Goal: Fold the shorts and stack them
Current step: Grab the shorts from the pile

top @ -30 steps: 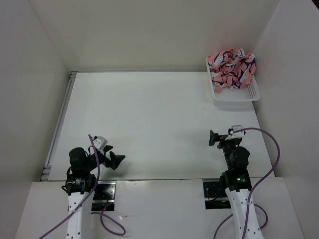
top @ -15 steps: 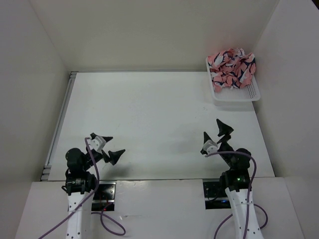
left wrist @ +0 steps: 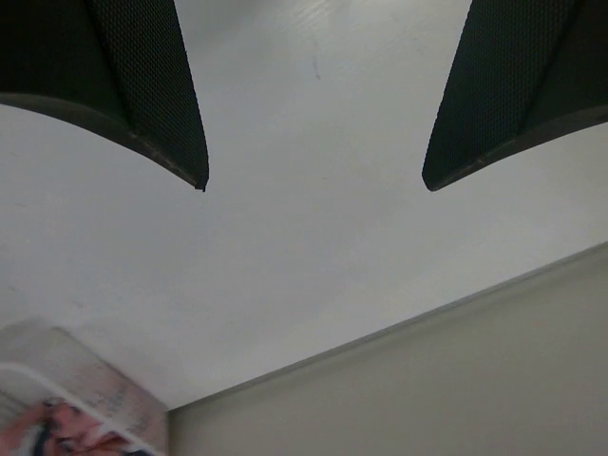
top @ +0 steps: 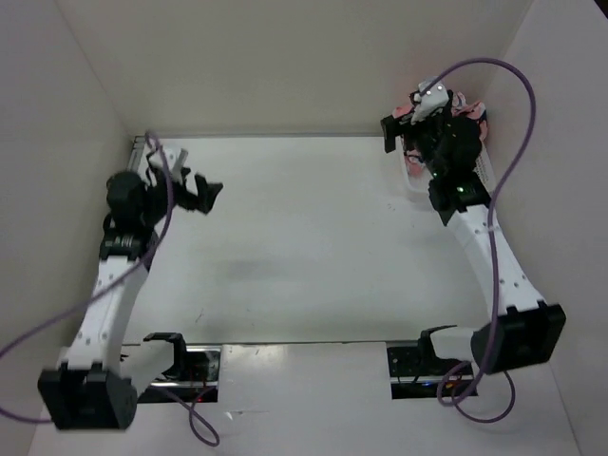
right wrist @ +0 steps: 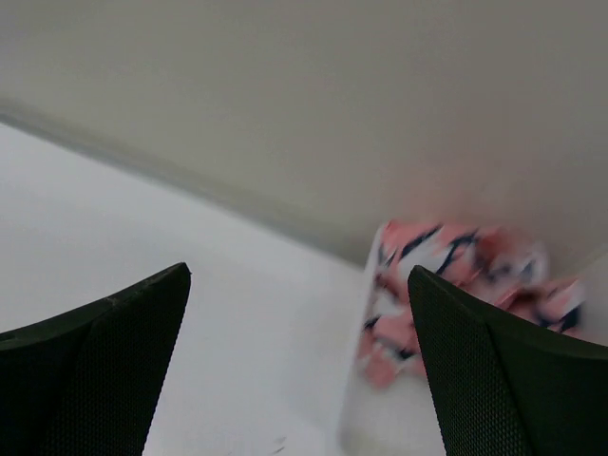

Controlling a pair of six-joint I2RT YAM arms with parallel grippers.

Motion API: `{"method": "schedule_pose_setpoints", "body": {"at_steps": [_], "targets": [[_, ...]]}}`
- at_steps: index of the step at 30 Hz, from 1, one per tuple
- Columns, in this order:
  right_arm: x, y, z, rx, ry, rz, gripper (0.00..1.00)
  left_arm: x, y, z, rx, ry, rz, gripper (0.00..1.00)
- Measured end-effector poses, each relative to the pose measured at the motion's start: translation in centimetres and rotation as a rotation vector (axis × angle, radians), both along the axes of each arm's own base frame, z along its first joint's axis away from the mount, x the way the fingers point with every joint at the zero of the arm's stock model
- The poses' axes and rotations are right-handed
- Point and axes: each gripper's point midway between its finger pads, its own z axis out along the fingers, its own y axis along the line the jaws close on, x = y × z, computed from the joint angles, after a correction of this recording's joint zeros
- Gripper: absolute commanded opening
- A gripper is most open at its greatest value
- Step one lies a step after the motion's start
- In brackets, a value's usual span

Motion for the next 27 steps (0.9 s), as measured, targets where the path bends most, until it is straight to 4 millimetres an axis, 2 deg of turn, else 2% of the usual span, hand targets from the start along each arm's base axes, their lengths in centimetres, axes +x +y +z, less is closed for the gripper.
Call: {"method": "schedule_pose_setpoints", "body": {"at_steps": [2, 3, 4, 5, 7, 9, 11, 14, 16, 21, 24, 26, 27], "targets": [[3.2, 0.1, -5.3, 0.083, 0.179, -0.049, 1.00, 5.2, 1.2, 1.3, 0.007, 0.071, 0.071, 1.00], [4.6, 0.0, -7.8, 0.122, 0.259, -0.081, 1.00, 7.6, 1.9, 0.9, 0.013, 0.109, 0.105, 1.00], [5.8, -0.3, -9.7, 0.160, 0.322, -0.116, 0.99, 9.1, 2.3, 0.1, 0.017, 0.145, 0.126, 1.00], [7.0, -0.4, -11.0, 0.202, 0.367, -0.148, 0.97, 10.0, 2.7, -1.5, 0.022, 0.195, 0.145, 1.00], [9.7, -1.2, -13.2, 0.291, 0.423, -0.234, 0.96, 9.9, 2.7, -5.4, 0.033, 0.325, 0.158, 1.00], [12.1, -2.5, -14.2, 0.367, 0.434, -0.328, 0.96, 9.9, 2.5, -7.8, 0.044, 0.405, 0.161, 1.00], [14.5, -3.9, -14.0, 0.440, 0.405, -0.419, 0.96, 10.2, 2.4, -9.2, 0.051, 0.454, 0.162, 1.00], [17.4, -6.3, -14.0, 0.531, 0.354, -0.553, 0.96, 11.4, 2.5, -10.2, 0.058, 0.490, 0.168, 1.00], [19.2, -7.9, -14.3, 0.579, 0.321, -0.629, 0.96, 12.5, 2.5, -10.2, 0.058, 0.493, 0.169, 1.00], [22.5, -10.9, -15.6, 0.646, 0.255, -0.770, 0.96, 14.4, 2.5, -10.1, 0.058, 0.498, 0.166, 1.00], [23.6, -12.2, -17.5, 0.657, 0.249, -0.844, 0.96, 15.0, 2.1, -10.6, 0.061, 0.517, 0.159, 1.00], [24.1, -12.9, -19.0, 0.659, 0.255, -0.881, 0.89, 15.1, 1.7, -11.2, 0.065, 0.534, 0.150, 1.00], [24.4, -13.1, -19.7, 0.659, 0.259, -0.895, 0.81, 15.1, 1.4, -11.5, 0.068, 0.543, 0.144, 1.00]]}}
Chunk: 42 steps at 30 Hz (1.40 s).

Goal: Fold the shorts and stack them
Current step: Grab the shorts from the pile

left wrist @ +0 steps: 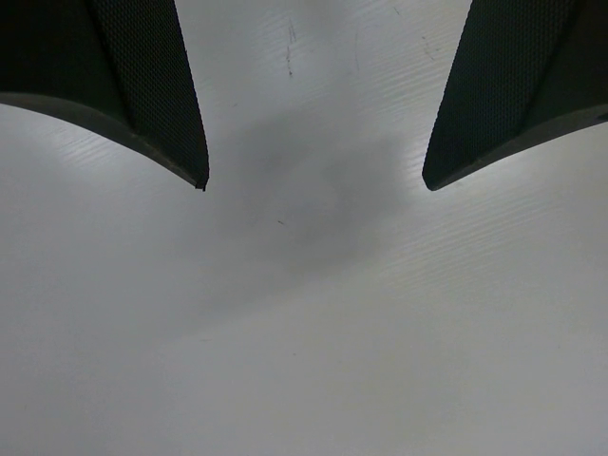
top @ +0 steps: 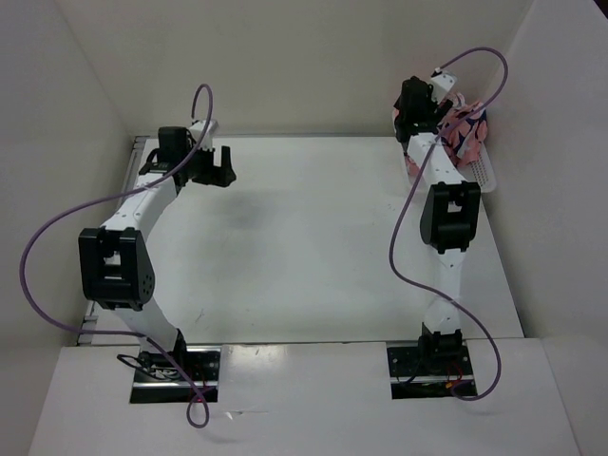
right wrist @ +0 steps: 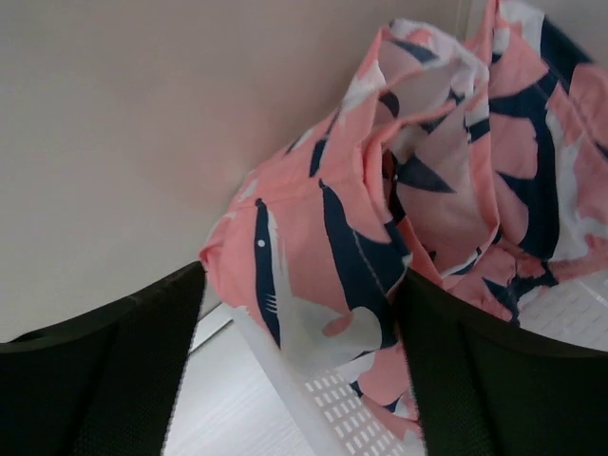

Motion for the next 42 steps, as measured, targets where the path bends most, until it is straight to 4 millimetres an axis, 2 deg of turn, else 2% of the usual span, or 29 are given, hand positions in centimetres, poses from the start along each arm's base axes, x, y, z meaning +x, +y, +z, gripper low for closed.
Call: {"method": "schedule_pose_setpoints", "body": {"at_steps": [1, 2, 4, 5, 6, 13, 17, 18, 19, 20, 21, 22, 26, 28, 33, 38, 39, 40, 42], "targets": [[0.2, -0.2, -0.7, 0.001, 0.008, -0.011, 0.70, 0.0, -0.2, -0.3, 0.000, 0.008, -0.004, 1.00], [0.3, -0.4, -1.5, 0.000, 0.021, -0.020, 0.46, 0.1, -0.4, -0.4, 0.000, 0.014, -0.009, 1.00], [0.4, -0.9, -2.6, -0.002, 0.041, -0.039, 0.25, 0.1, -0.7, -0.6, 0.000, 0.025, -0.015, 1.00], [0.4, -1.1, -3.0, 0.001, 0.046, -0.047, 0.06, 0.2, -0.9, -0.6, 0.000, 0.025, -0.018, 1.00], [0.4, -1.4, -3.2, 0.000, 0.052, -0.052, 0.00, 0.3, -0.9, -0.6, 0.001, 0.024, -0.018, 1.00], [0.2, -2.2, -3.2, 0.000, 0.057, -0.073, 0.00, 0.4, -0.9, -0.2, 0.002, 0.017, -0.017, 1.00], [-0.3, -2.2, -1.9, -0.015, 0.057, -0.061, 0.00, 0.3, -0.9, -0.3, 0.001, 0.011, -0.018, 1.00], [-0.5, -2.2, -1.1, -0.015, 0.049, -0.057, 0.09, 0.1, -0.9, -0.3, 0.000, 0.006, -0.019, 1.00], [-0.9, -2.1, -0.3, -0.016, 0.042, -0.053, 0.21, -0.1, -0.9, -0.3, -0.001, 0.003, -0.020, 1.00], [-1.3, -2.1, 0.4, -0.018, 0.036, -0.053, 0.41, -0.5, -0.9, -0.3, -0.002, 0.002, -0.021, 1.00], [-1.7, -2.2, 1.4, -0.020, 0.025, -0.049, 0.87, -0.9, -0.9, -0.4, -0.002, 0.000, -0.022, 1.00], [-2.1, -2.1, 2.3, -0.026, 0.018, -0.034, 1.00, -1.3, -1.0, -0.4, -0.004, -0.005, -0.024, 1.00], [-3.1, -2.1, 4.8, -0.063, -0.003, 0.017, 1.00, -2.0, -1.0, 0.1, -0.006, -0.018, -0.027, 1.00], [-3.3, -2.4, 5.0, -0.080, -0.002, 0.019, 1.00, -1.9, -1.1, 0.2, -0.008, -0.025, -0.030, 1.00], [-3.2, -2.6, 2.7, -0.083, 0.045, 0.038, 1.00, -1.9, -1.1, 0.2, -0.009, -0.027, -0.030, 1.00], [-2.0, -2.5, -0.4, -0.059, 0.076, 0.045, 0.98, -2.0, -1.1, 0.0, -0.008, -0.011, -0.030, 1.00], [-1.6, -2.5, -1.2, -0.052, 0.080, 0.041, 0.92, -1.9, -1.1, 0.1, -0.008, -0.011, -0.030, 1.00], [-1.1, -2.5, -2.1, -0.046, 0.087, 0.039, 0.73, -1.7, -1.1, 0.1, -0.008, -0.007, -0.029, 1.00], [-0.5, -2.6, -4.0, -0.037, 0.107, 0.030, 0.46, -1.3, -1.1, 0.2, -0.008, -0.004, -0.030, 1.00]]}}
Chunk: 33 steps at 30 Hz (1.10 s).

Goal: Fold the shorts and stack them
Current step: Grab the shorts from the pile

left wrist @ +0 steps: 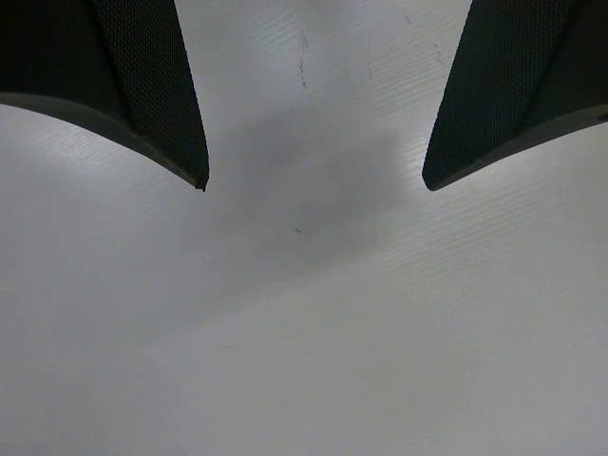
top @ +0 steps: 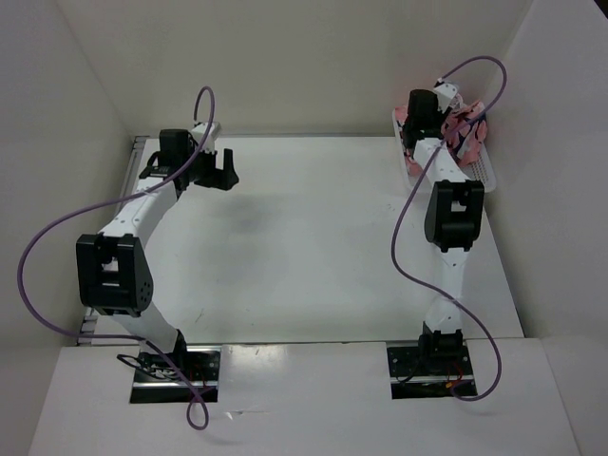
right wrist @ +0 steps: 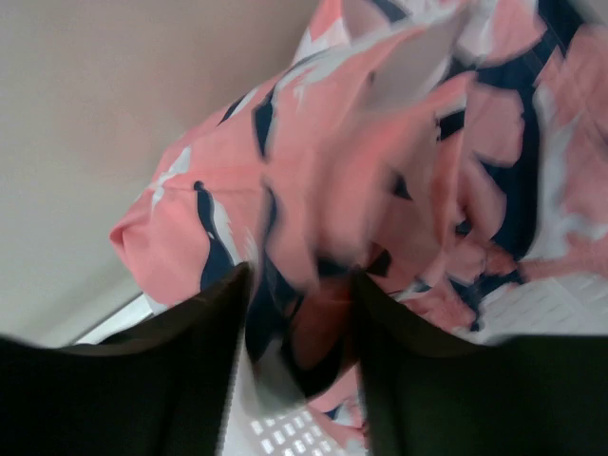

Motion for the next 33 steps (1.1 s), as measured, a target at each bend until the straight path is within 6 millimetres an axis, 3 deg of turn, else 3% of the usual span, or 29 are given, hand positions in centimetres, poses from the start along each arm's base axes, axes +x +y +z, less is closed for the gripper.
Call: {"method": "schedule_pose_setpoints", "body": {"at_steps": [1, 2, 3, 6, 8, 12, 15, 17, 22, 25, 29, 33], "targets": [[0.3, 0.0, -0.9, 0.003, 0.009, -0.002, 0.32, 0.2, 0.0, 0.1, 0.000, -0.001, 0.000, 1.00], [0.3, 0.0, -1.8, 0.006, 0.024, -0.003, 0.09, 0.3, 0.0, 0.2, 0.000, -0.003, 0.000, 1.00], [0.4, 0.0, -2.4, 0.006, 0.036, -0.002, 0.00, 0.4, 0.0, 0.3, 0.000, -0.005, 0.000, 1.00], [0.4, 0.1, -3.1, 0.007, 0.053, 0.003, 0.00, 0.4, 0.0, 0.5, 0.000, -0.008, 0.000, 1.00], [0.4, 0.2, -2.4, 0.007, 0.046, 0.012, 0.00, 0.4, 0.0, 0.5, 0.000, -0.006, 0.000, 1.00], [-0.5, 0.9, 1.3, 0.000, 0.033, 0.065, 0.00, 0.3, -0.1, 0.9, -0.005, -0.015, -0.007, 1.00], [-3.0, 1.8, 7.5, -0.041, -0.020, 0.122, 0.00, 0.0, -0.3, 2.0, -0.011, -0.041, -0.014, 1.00], [-5.8, 2.6, 13.2, -0.098, -0.085, 0.159, 0.00, -0.4, -0.4, 3.4, -0.014, -0.072, -0.018, 1.00], [-14.8, 8.7, 29.2, -0.218, -0.374, 0.290, 0.00, -1.6, -1.3, 8.2, -0.024, -0.189, -0.047, 1.00], [-20.2, 8.9, 36.7, -0.271, -0.539, 0.302, 0.00, -2.8, -2.4, 10.8, -0.032, -0.259, -0.076, 1.00], [-26.6, 7.4, 43.7, -0.398, -0.704, 0.305, 0.00, -5.3, -3.5, 13.7, -0.043, -0.340, -0.111, 1.00], [-30.9, 11.1, 49.2, -0.509, -0.862, 0.528, 0.00, -7.8, -3.6, 16.4, -0.050, -0.418, -0.124, 1.00]]}}
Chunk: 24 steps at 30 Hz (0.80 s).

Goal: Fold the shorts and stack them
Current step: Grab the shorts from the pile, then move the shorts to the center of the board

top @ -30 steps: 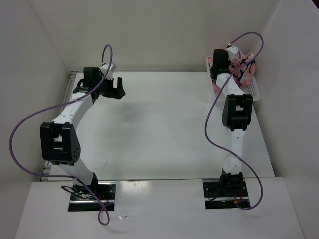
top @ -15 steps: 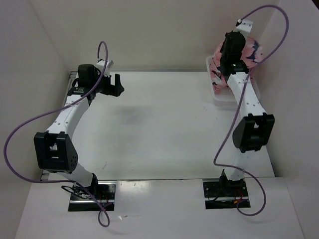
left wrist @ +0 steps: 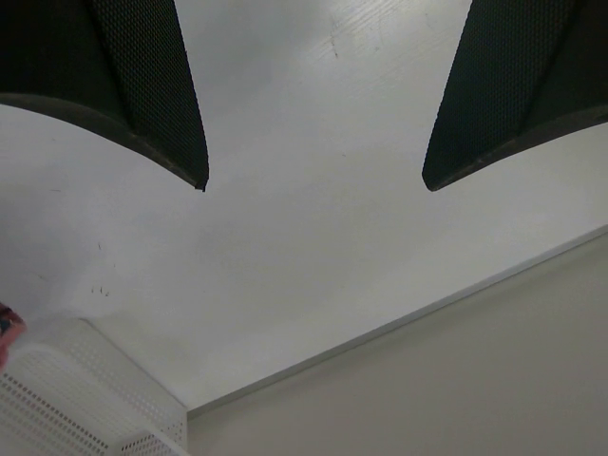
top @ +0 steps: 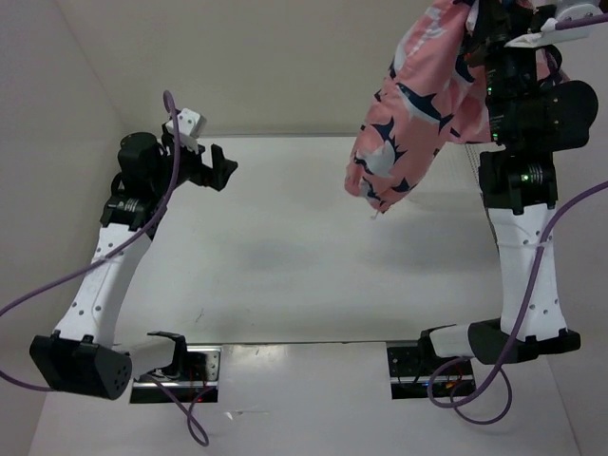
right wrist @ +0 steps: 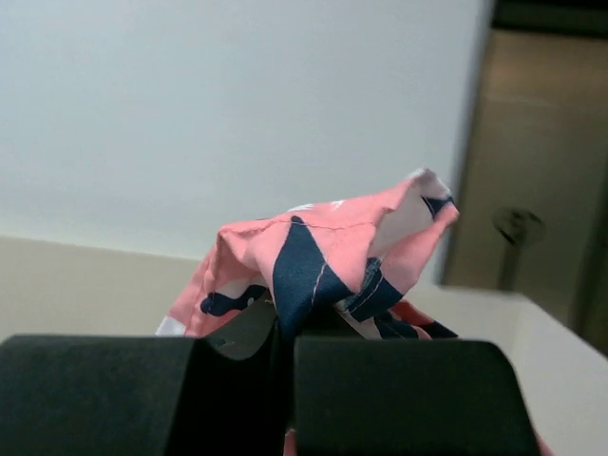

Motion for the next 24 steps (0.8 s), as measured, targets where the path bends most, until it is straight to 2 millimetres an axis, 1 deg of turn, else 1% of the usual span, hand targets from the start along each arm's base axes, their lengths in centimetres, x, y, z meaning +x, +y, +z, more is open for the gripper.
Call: {"method": "schedule_pose_setpoints", "body": {"at_steps": [1, 2, 3, 4, 5, 6, 7, 8, 10, 11, 12, 13, 14, 15, 16, 17, 18, 19, 20, 21, 22, 23, 24], "targets": [[-0.7, 1.3, 0.7, -0.042, -0.022, 0.064, 0.00, -0.6, 0.1, 0.5, -0.002, -0.016, 0.000, 1.00], [-1.3, 2.8, 1.1, -0.084, -0.037, 0.137, 0.05, -1.2, 0.1, 0.8, -0.003, -0.027, 0.001, 1.00], [-1.7, 4.3, 1.0, -0.127, -0.042, 0.215, 0.08, -1.8, 0.2, 1.0, -0.003, -0.035, 0.001, 1.00], [-1.6, 5.5, 0.5, -0.155, -0.032, 0.273, 0.12, -2.2, 0.3, 1.2, -0.004, -0.042, 0.002, 1.00], [-1.5, 6.8, -0.1, -0.184, -0.021, 0.337, 0.15, -2.6, 0.3, 1.2, -0.004, -0.047, 0.004, 1.00], [-1.1, 8.0, -1.3, -0.208, 0.002, 0.396, 0.15, -3.0, 0.4, 1.2, -0.004, -0.051, 0.006, 1.00], [-0.5, 9.2, -2.6, -0.228, 0.033, 0.448, 0.18, -3.5, 0.6, 1.1, -0.003, -0.052, 0.011, 1.00], [0.3, 10.4, -4.2, -0.242, 0.068, 0.489, 0.24, -3.9, 0.7, 0.9, -0.003, -0.049, 0.014, 1.00], [2.1, 13.6, -8.2, -0.272, 0.158, 0.581, 0.34, -4.9, 1.2, 0.1, 0.000, -0.037, 0.027, 1.00], [3.2, 15.8, -10.6, -0.293, 0.213, 0.629, 0.42, -5.2, 1.4, -0.2, 0.001, -0.029, 0.035, 1.00], [4.3, 18.5, -13.4, -0.313, 0.277, 0.668, 0.49, -5.5, 1.8, -0.5, 0.002, -0.023, 0.047, 1.00], [5.1, 21.6, -16.5, -0.341, 0.342, 0.713, 0.61, -5.7, 2.2, -0.9, 0.003, -0.014, 0.057, 1.00], [5.4, 25.3, -19.9, -0.378, 0.413, 0.760, 0.91, -5.9, 2.6, -1.2, 0.005, -0.004, 0.071, 1.00], [5.2, 28.9, -23.2, -0.418, 0.478, 0.802, 0.99, -5.9, 3.1, -1.5, 0.006, 0.004, 0.088, 1.00], [4.4, 32.6, -26.6, -0.475, 0.538, 0.847, 0.99, -5.9, 3.6, -1.7, 0.007, 0.012, 0.101, 1.00], [2.8, 36.3, -30.3, -0.538, 0.609, 0.895, 0.99, -5.8, 4.1, -1.9, 0.007, 0.018, 0.118, 1.00], [1.1, 39.2, -33.6, -0.592, 0.672, 0.944, 0.99, -5.8, 4.5, -2.0, 0.008, 0.024, 0.129, 1.00], [-1.1, 41.6, -36.6, -0.640, 0.740, 0.994, 0.99, -5.8, 4.8, -2.2, 0.008, 0.031, 0.141, 1.00], [-3.5, 43.3, -39.4, -0.682, 0.807, 1.044, 0.99, -5.7, 5.1, -2.3, 0.009, 0.037, 0.151, 1.00], [-5.4, 43.9, -41.2, -0.714, 0.855, 1.070, 0.99, -5.7, 5.3, -2.5, 0.009, 0.043, 0.157, 1.00], [-6.8, 43.7, -42.5, -0.735, 0.893, 1.080, 0.99, -5.7, 5.4, -2.8, 0.010, 0.050, 0.161, 1.00], [-7.6, 42.8, -43.1, -0.740, 0.920, 1.076, 0.99, -5.7, 5.4, -3.2, 0.011, 0.059, 0.163, 1.00], [-7.7, 41.0, -43.4, -0.721, 0.954, 1.051, 0.98, -5.7, 5.5, -3.9, 0.012, 0.073, 0.164, 1.00]]}}
